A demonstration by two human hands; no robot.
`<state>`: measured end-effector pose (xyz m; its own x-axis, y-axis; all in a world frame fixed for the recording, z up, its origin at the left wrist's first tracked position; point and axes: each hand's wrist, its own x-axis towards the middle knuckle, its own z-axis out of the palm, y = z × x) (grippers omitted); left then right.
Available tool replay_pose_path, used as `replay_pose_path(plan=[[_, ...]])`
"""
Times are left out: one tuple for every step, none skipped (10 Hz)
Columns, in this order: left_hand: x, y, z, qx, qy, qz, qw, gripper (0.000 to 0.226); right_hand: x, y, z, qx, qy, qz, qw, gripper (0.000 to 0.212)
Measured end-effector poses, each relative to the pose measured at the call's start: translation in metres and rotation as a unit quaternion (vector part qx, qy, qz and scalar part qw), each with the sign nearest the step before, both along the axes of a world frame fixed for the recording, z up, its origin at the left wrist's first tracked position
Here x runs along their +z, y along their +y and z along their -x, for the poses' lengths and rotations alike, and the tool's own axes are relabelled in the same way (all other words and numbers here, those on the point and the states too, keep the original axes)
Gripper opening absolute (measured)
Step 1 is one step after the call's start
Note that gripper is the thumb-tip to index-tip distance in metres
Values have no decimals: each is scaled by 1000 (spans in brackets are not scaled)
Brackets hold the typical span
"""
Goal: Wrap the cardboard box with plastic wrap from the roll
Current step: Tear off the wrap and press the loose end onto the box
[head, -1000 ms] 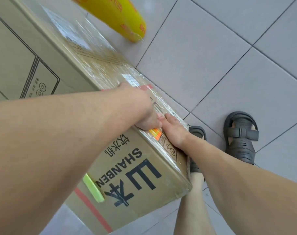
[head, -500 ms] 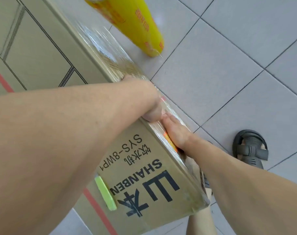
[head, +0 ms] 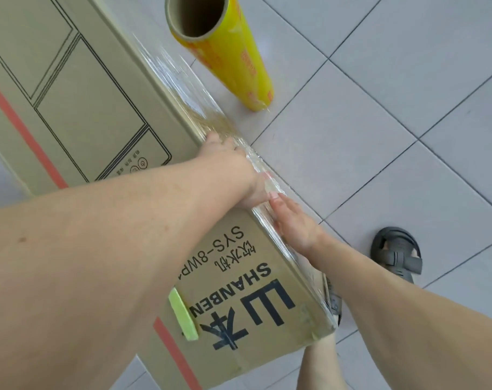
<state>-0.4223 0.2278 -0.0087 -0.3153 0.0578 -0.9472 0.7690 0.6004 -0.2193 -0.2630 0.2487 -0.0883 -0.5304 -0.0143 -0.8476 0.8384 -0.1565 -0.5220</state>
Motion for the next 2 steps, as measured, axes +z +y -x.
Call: replay_pose_path(plan=[[2, -10, -6, -38, 11, -52, 998, 75, 15, 11, 1, -12, 10, -10, 1000, 71], [15, -9, -4, 98, 114, -208, 966, 60, 47, 43, 10, -85, 53, -58, 993, 56]])
